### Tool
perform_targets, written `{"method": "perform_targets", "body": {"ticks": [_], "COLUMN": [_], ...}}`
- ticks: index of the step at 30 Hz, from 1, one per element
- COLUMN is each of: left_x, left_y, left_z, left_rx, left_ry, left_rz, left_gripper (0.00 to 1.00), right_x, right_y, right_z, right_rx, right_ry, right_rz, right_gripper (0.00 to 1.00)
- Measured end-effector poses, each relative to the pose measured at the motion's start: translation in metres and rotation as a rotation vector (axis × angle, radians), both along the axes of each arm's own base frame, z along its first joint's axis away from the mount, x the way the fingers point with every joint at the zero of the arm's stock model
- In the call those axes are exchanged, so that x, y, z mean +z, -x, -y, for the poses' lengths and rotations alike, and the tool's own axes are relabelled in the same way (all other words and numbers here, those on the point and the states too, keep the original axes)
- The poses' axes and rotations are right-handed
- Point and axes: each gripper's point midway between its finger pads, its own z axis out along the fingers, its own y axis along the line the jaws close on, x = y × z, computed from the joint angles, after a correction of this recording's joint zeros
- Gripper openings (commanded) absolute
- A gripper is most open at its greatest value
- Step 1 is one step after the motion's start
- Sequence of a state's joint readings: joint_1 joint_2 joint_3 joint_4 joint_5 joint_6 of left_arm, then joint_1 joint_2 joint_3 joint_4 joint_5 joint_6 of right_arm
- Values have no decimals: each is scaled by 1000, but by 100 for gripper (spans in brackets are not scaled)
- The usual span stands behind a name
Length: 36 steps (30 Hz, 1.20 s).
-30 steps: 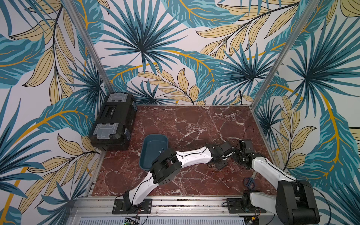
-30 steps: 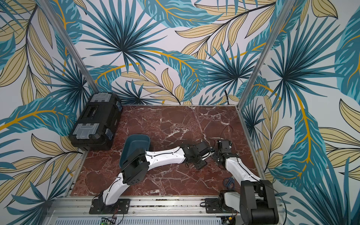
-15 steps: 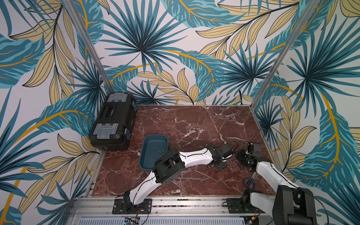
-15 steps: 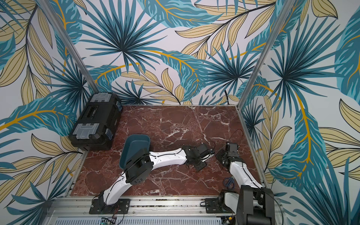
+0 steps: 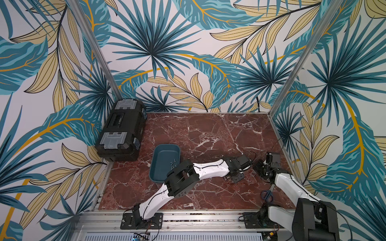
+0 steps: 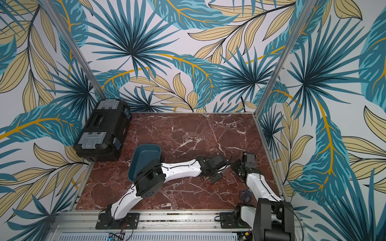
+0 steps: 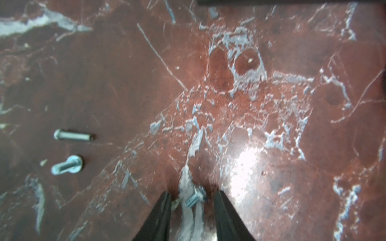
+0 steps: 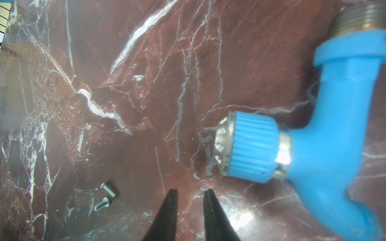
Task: Put the screws on the desktop into the storage box
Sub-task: Pick up the screw from the center of the board.
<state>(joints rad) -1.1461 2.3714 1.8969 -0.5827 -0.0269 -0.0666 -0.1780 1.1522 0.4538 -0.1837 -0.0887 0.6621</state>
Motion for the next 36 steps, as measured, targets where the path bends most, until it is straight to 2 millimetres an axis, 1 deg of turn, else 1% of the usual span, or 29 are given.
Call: {"method": "perform_targets", "body": {"ticks": [3, 7, 18, 23, 25, 26, 33, 36], "left_x": [0, -1, -1, -1, -1, -1, 1, 2], "left_y": [-1, -3, -4, -5, -5, -5, -3, -1], "left_z": [4, 4, 3, 2, 2, 2, -2, -11], "left_rx": [1, 6, 22, 38, 47, 46, 52, 65], "left_ry": [8, 5, 10, 17, 21, 21, 18, 3], "left_rz": [7, 18, 24, 28, 24, 26, 23, 9], "left_gripper": [30, 25, 24, 10, 2, 0, 0, 0], "right_x": [0, 0, -4, -3, -3, -4, -4, -4], "right_y": [0, 0, 0, 0, 0, 0, 0, 0], "right_z": [0, 0, -1, -1, -1, -1, -2, -3], "right_rx": [1, 0, 3, 3, 4, 4, 7, 8], "right_ry": [-2, -3, -10, -10, -10, -11, -16, -17], "right_rz": [0, -1, -11, -9, -9, -10, -11, -10], "right_gripper": [27, 27, 27, 27, 27, 27, 27, 27]}}
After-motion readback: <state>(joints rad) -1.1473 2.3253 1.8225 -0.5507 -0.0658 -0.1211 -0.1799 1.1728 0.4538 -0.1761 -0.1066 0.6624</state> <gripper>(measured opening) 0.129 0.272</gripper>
